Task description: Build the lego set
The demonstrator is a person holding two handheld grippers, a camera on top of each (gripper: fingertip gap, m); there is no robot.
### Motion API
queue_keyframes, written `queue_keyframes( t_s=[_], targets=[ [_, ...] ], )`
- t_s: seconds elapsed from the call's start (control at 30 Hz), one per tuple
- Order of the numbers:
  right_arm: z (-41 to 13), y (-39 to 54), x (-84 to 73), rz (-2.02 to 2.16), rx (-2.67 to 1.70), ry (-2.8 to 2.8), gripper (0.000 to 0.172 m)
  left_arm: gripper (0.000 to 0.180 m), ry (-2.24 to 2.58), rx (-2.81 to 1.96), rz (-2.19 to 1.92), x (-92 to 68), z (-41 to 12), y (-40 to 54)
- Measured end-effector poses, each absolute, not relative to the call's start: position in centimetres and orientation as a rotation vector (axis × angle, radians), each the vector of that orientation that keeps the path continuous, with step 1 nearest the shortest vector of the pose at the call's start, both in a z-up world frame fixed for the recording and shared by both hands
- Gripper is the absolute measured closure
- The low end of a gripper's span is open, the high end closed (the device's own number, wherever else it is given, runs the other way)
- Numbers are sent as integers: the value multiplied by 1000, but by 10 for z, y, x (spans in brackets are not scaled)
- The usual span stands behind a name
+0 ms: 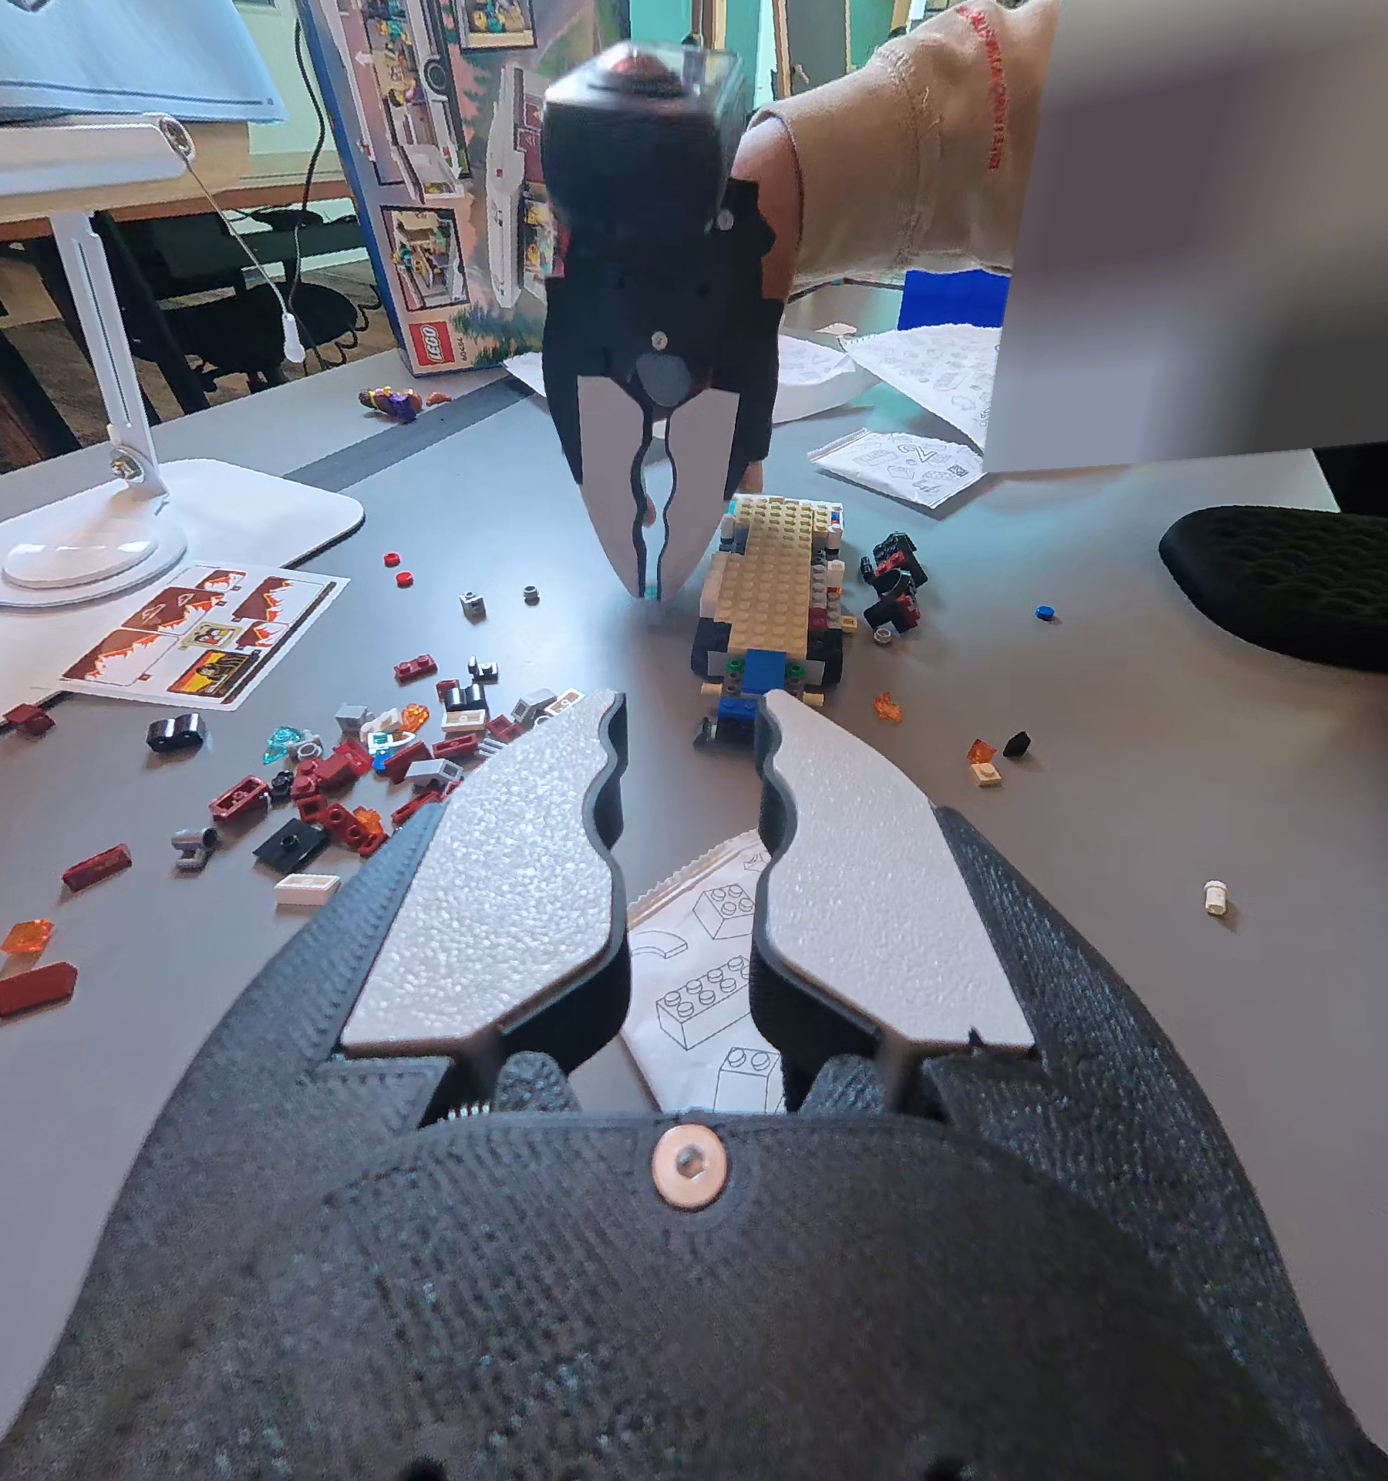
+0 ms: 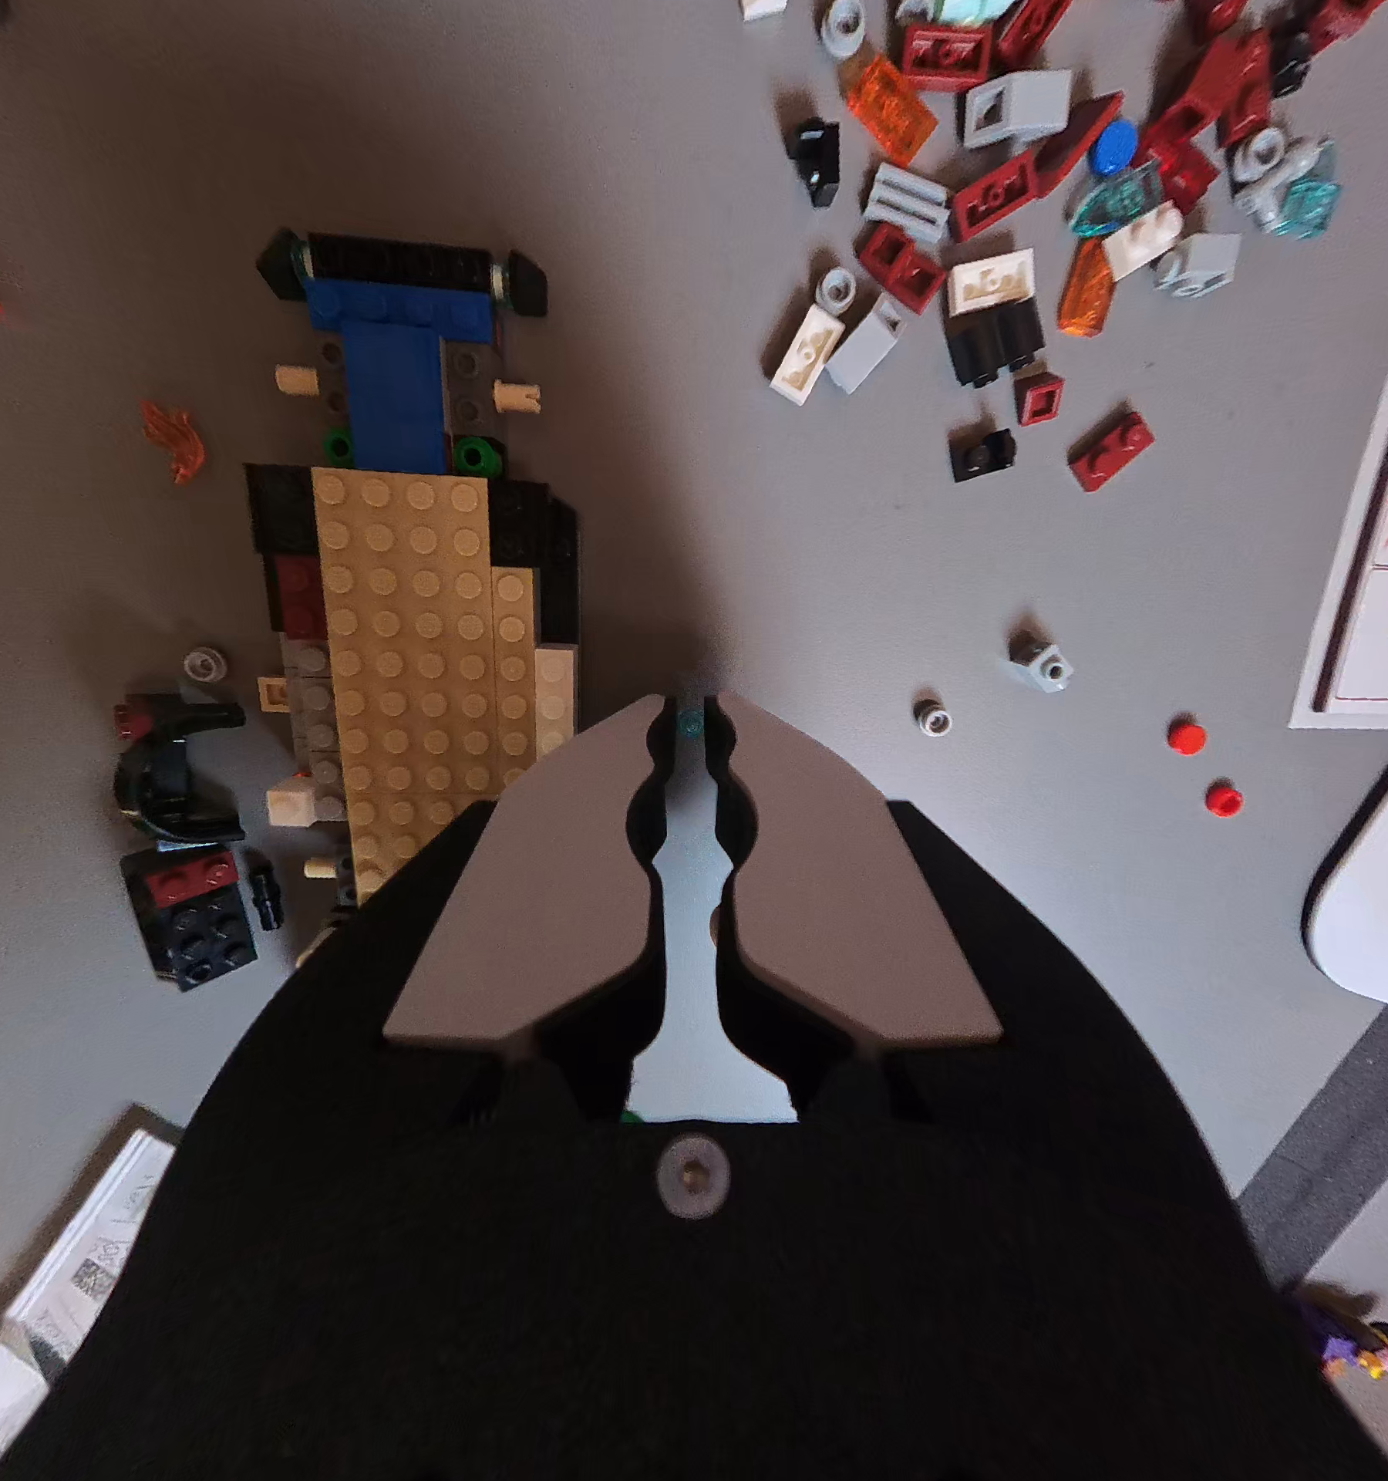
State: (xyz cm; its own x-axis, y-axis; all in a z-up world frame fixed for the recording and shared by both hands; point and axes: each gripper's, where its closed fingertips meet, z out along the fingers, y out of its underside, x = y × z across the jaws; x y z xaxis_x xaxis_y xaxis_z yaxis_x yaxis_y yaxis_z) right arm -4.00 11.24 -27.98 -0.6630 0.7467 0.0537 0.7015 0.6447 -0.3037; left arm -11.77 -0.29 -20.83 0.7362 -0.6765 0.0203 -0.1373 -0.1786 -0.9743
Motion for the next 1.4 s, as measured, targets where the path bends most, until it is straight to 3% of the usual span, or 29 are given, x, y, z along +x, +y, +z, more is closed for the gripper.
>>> queue_keyframes(
  t_s=[0.2, 0.47, 0.77, 1.03, 1.23, 1.4],
  targets=[
    [-243, 69, -16, 549, -1226, -2634, 165, 151, 652, -1712, -541, -118, -208, -3],
    [-267, 14, 43, 521, -1340, -2625, 164, 152, 674, -1718, -526, -115, -211, -4],
    [-274, 17, 64, 461, -1481, -2527, 145, 153, 664, -1732, -503, -118, -213, -2],
    [-240, 44, 43, 509, -1473, -2345, 143, 153, 676, -1735, -491, -117, -214, -2],
    [-256, 75, 16, 327, -1459, -2429, 115, 153, 687, -1738, -482, -117, -215, -3],
    [-274, 75, 0, 263, -1431, -2593, 108, 153, 687, -1740, -482, -117, -215, -3]
  ],
)
